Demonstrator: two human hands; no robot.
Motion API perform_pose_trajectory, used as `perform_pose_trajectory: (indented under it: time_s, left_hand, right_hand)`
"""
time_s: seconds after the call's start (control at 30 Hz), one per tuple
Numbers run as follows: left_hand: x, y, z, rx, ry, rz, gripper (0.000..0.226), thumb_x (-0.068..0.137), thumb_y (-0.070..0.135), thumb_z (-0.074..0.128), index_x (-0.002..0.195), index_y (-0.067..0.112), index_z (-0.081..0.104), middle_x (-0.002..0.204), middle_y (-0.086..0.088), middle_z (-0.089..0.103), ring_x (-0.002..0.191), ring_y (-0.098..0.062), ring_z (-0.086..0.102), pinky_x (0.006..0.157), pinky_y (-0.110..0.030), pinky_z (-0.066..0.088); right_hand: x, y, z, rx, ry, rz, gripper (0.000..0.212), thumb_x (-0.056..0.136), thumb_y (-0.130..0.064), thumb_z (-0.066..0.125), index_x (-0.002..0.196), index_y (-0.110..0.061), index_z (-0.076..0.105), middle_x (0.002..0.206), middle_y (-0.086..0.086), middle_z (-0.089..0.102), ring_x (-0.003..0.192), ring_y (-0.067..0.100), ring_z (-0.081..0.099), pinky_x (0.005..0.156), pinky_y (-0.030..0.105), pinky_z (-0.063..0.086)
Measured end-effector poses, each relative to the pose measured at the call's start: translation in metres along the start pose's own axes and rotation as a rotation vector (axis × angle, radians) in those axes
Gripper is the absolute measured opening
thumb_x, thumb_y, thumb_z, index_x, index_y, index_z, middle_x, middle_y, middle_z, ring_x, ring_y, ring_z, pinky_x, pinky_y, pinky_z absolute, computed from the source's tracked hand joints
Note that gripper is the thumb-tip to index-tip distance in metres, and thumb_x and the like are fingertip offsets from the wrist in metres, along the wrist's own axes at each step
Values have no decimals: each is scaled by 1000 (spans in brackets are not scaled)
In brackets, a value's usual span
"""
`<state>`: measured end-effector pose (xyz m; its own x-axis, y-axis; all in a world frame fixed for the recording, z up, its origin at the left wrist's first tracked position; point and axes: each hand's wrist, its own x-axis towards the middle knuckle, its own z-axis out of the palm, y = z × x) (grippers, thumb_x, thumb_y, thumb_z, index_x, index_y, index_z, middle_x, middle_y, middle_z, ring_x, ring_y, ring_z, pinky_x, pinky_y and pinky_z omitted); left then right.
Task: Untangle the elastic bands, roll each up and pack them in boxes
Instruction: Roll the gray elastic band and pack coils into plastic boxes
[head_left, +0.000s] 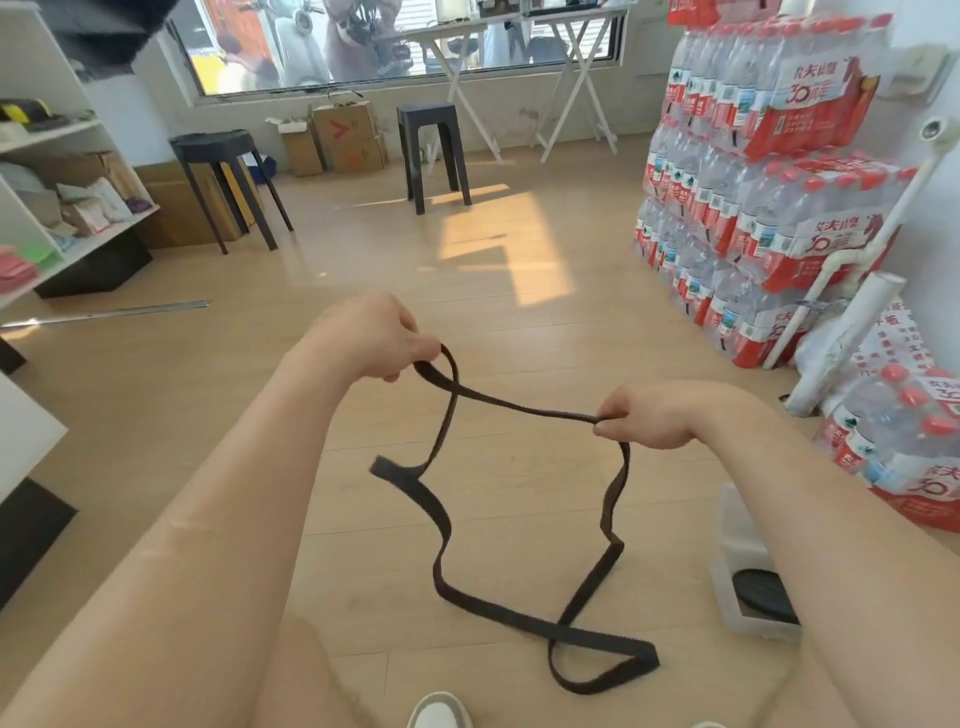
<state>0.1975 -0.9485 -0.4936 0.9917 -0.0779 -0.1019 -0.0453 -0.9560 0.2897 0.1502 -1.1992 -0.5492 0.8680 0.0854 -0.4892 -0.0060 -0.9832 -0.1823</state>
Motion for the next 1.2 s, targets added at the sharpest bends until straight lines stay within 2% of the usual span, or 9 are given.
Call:
perform_pose_trajectory:
  time_s: [0.17,0.27,0.43,0.57,0.63,0.87,0.97,1.07,1.2]
  left_hand:
    - [-10,11,8,-355,46,98,21,79,29,70,83,10,64,66,-3,71,70,-19,70,68,-37,59]
    - [-15,24,4,-507,102,204,19,79,25,71,95,17,62,70,-8,72,68,-23,71,70,-40,60]
    - [-27,41,2,-675,132,316,12,81,31,73,85,19,74,70,-2,73,59,-11,65,59,-21,56]
    - [-28,38,0,-795,6,279,25,72,34,78,90,17,74,74,0,74,66,-10,68,60,-18,54]
    - [-27,34,1,-629,1,300,27,72,36,78,94,21,73,71,2,69,63,-9,62,58,-22,51]
    - [-27,33,-1,-148,263,367,31,87,51,57,85,21,63,72,2,59,67,-16,53,58,-31,44]
    - [-29,35,-4,-360,324,363,26,85,44,63,84,19,67,68,0,59,58,-14,48,57,-30,43]
    - [-36,29,-13,-758,129,312,26,77,44,72,84,19,74,70,-11,60,53,-16,43,54,-25,41]
    - [-39,22,-13,-780,-165,300,38,69,43,73,84,8,74,60,-6,60,50,-12,50,50,-22,36]
  right_hand:
    - [3,-25,13,267,118,-122,66,95,-40,54,152,-29,21,155,-3,33,138,18,36,112,34,31]
    - [2,-50,17,779,166,-344,73,87,-40,66,147,-42,25,149,-13,40,127,8,48,106,41,41]
    - [7,-69,22,1053,266,-397,31,91,-29,63,121,-35,56,99,-7,68,98,12,63,82,33,55]
    - [9,-67,21,1039,287,-354,23,90,-33,64,104,-15,61,85,1,61,82,16,62,67,26,49]
    - [7,-64,20,969,281,-366,25,93,-30,60,99,-7,62,77,4,57,75,19,60,65,27,49]
    - [2,-55,17,883,195,-396,11,98,-28,53,108,-25,56,105,-2,69,96,13,69,56,22,49]
    - [6,-51,23,967,356,-348,10,88,-17,68,90,-19,59,87,2,69,83,15,71,60,25,52]
    - [1,-36,18,1094,186,-398,6,84,-15,73,82,-16,67,85,6,73,83,19,70,70,29,53]
    - [-8,-21,16,932,-77,-417,16,97,-21,56,95,-20,72,93,1,73,100,20,68,89,36,51]
